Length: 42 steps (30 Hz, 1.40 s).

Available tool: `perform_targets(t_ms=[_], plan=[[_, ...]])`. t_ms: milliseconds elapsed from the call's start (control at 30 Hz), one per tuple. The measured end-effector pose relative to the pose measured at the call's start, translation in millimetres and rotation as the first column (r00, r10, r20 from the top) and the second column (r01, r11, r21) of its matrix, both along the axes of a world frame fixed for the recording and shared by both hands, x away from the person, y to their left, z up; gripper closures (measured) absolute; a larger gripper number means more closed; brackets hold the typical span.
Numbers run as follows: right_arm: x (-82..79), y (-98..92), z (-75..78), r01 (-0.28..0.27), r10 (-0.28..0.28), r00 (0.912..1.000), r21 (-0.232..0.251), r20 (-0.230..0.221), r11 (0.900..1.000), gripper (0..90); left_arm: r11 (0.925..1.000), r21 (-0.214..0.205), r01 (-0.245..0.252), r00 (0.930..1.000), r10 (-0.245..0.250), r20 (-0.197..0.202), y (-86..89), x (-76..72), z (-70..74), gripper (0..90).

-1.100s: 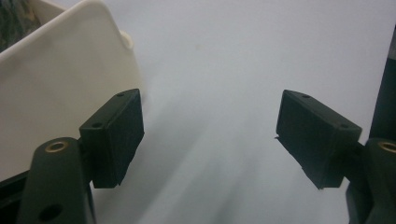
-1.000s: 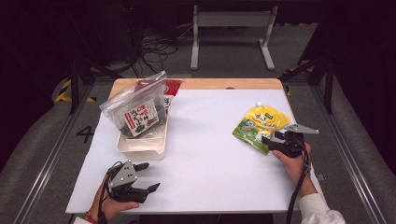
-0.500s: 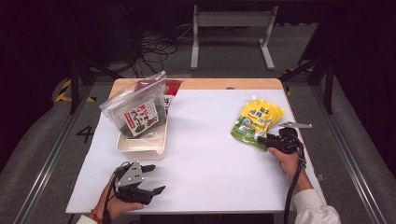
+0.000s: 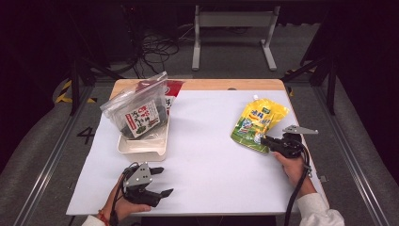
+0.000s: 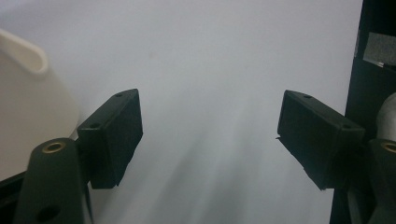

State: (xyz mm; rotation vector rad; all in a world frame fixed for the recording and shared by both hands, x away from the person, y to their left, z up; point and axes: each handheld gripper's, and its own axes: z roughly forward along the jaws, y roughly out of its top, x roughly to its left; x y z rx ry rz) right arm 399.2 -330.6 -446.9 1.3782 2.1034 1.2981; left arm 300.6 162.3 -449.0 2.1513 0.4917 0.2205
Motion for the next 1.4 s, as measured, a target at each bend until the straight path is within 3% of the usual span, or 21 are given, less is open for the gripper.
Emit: perform_targets(t_ms=[300,433,567,700,767,867,900,967,1067,1167,1200,1267,1333,1400], plan=[[-28.3,5.7,13.9,-0.085,0.082,0.9942,0.041,0.069,0.9955,81.4,0.9987,-0.01,0.051,0.9985,-0.051,-0.02,-30.0,1.6,-1.2,22.1],[-38.7,15.5,16.6,-0.148,0.142,0.9861,0.064,0.086,0.9869,82.7,0.9974,-0.027,0.067,0.9968,-0.068,-0.041,-43.0,7.1,-0.8,21.4],[-49.0,27.6,15.7,-0.198,0.192,0.9785,0.079,0.075,0.9771,83.2,0.9955,-0.048,0.082,0.9939,-0.085,-0.07,-53.8,13.3,-1.5,20.4],[-57.6,35.6,13.9,-0.253,0.25,0.9675,0.091,0.034,0.9633,83.0,0.9938,-0.038,0.104,0.9918,-0.107,-0.071,-62.8,16.0,-1.0,19.8],[-60.4,38.2,12.7,-0.247,0.246,0.9689,0.05,0.024,0.9676,82.2,0.993,-0.034,0.113,0.991,-0.115,-0.069,-65.9,17.3,-0.8,19.5],[-55.6,33.6,9.3,-0.204,0.205,0.9786,0.04,-0.016,0.9781,79.3,0.9933,-0.025,0.112,0.9911,-0.114,-0.07,-69.8,20.5,-0.6,19.1],[-51.7,32.0,5.1,-0.192,0.192,0.9804,0.019,-0.042,0.9813,77.7,0.9932,-0.026,0.113,0.9908,-0.115,-0.071,-70.4,20.9,-0.6,18.9],[-48.7,30.9,1.8,-0.184,0.184,0.9816,0.008,-0.05,0.9829,74.1,0.9931,-0.022,0.115,0.991,-0.116,-0.067,-70.5,21.4,-0.7,18.7],[-44.7,31.5,2.7,-0.16,0.159,0.9854,-0.012,-0.061,0.987,62.4,0.9935,-0.013,0.113,0.9916,-0.113,-0.062,-68.2,21.6,-1.3,18.4],[-38.7,33.1,3.0,-0.102,0.101,0.9916,-0.015,-0.081,0.9947,44.0,0.9942,-0.006,0.107,0.9924,-0.108,-0.06,-64.3,20.6,-1.9,18.3],[-35.7,32.6,2.9,-0.085,0.084,0.9927,-0.002,-0.086,0.9964,42.9,0.9946,0.001,0.104,0.993,-0.104,-0.057,-63.3,20.3,-2.2,18.3],[-29.3,33.6,0.6,-0.085,0.087,0.9898,0.021,-0.113,0.9962,38.4,0.9946,0.012,0.103,0.9936,-0.102,-0.049,-62.4,20.5,-2.9,18.2],[-20.9,38.1,-4.0,-0.094,0.102,0.9781,0.048,-0.182,0.9944,36.1,0.9948,0.013,0.101,0.9937,-0.1,-0.05,-62.3,20.6,-3.3,18.1],[-15.2,43.5,-4.1,-0.094,0.098,0.9791,0.035,-0.178,0.995,38.3,0.9949,0.011,0.101,0.9936,-0.1,-0.054,-62.8,20.7,-3.6,18.1]])
